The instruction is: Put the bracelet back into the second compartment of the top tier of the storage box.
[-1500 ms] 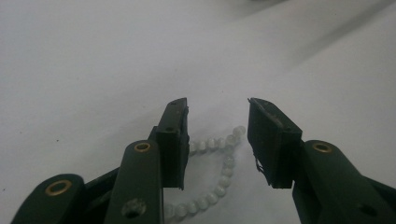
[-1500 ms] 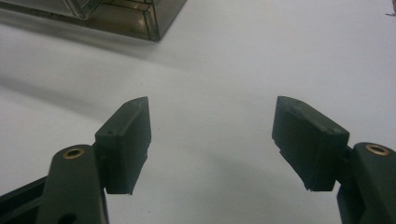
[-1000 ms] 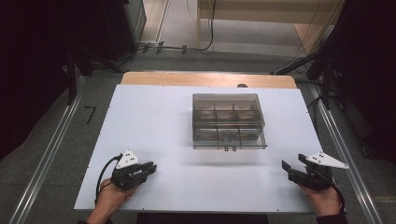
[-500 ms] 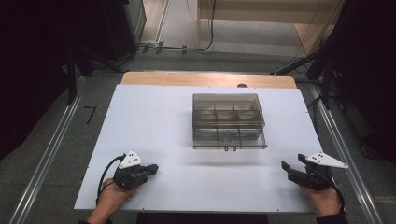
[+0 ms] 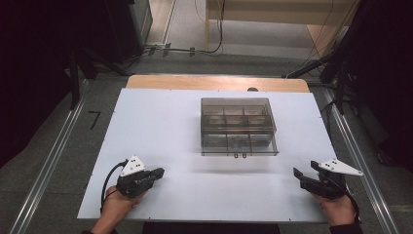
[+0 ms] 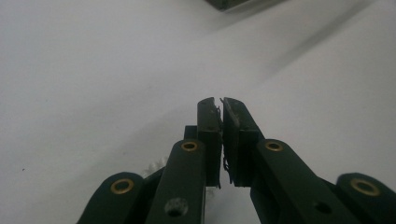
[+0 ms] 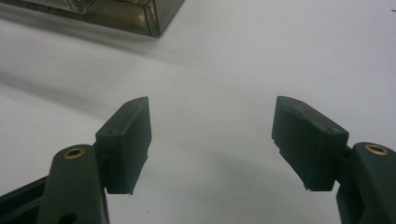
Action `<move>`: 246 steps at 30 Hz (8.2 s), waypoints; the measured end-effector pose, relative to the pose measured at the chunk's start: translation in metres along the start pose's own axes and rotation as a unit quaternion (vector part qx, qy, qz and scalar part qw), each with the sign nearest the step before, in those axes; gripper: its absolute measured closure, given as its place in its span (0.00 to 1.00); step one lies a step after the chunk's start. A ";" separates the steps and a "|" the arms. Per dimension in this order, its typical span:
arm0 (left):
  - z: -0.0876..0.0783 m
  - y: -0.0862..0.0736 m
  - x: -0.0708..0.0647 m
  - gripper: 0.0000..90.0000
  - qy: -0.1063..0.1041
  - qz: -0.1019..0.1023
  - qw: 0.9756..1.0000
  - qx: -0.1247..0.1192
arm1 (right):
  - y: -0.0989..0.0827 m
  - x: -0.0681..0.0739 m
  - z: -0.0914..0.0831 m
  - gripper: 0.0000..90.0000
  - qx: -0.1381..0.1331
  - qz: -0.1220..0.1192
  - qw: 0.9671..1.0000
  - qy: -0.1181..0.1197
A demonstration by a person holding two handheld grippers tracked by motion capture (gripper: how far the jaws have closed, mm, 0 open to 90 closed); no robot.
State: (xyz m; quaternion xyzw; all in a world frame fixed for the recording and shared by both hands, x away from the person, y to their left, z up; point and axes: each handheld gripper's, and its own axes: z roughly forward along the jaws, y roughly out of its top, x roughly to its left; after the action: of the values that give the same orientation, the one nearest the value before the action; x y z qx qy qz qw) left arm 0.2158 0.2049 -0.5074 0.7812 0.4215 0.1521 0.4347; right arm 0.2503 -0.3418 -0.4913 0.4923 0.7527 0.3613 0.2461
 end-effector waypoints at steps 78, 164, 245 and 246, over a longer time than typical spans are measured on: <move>0.010 0.067 -0.028 0.96 0.009 -0.007 0.988 -0.154 | 0.000 0.000 0.004 0.30 0.007 -0.005 1.000 0.005; 0.049 0.125 -0.063 0.96 -0.037 0.006 0.982 -0.187 | 0.000 -0.001 0.006 0.29 0.013 -0.005 1.000 0.010; 0.102 0.156 -0.111 0.96 -0.102 0.029 0.982 -0.159 | -0.001 -0.001 0.007 0.29 0.019 -0.005 1.000 0.015; 0.104 0.156 -0.111 0.96 -0.103 0.029 0.982 -0.156 | -0.001 -0.001 0.008 0.29 0.019 -0.005 1.000 0.015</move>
State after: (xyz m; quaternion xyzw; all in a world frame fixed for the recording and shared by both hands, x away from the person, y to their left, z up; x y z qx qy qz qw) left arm 0.2943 0.0183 -0.4275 0.7273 0.3228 0.1476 0.5874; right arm 0.2556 -0.3409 -0.4968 0.4877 0.7655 0.3528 0.2273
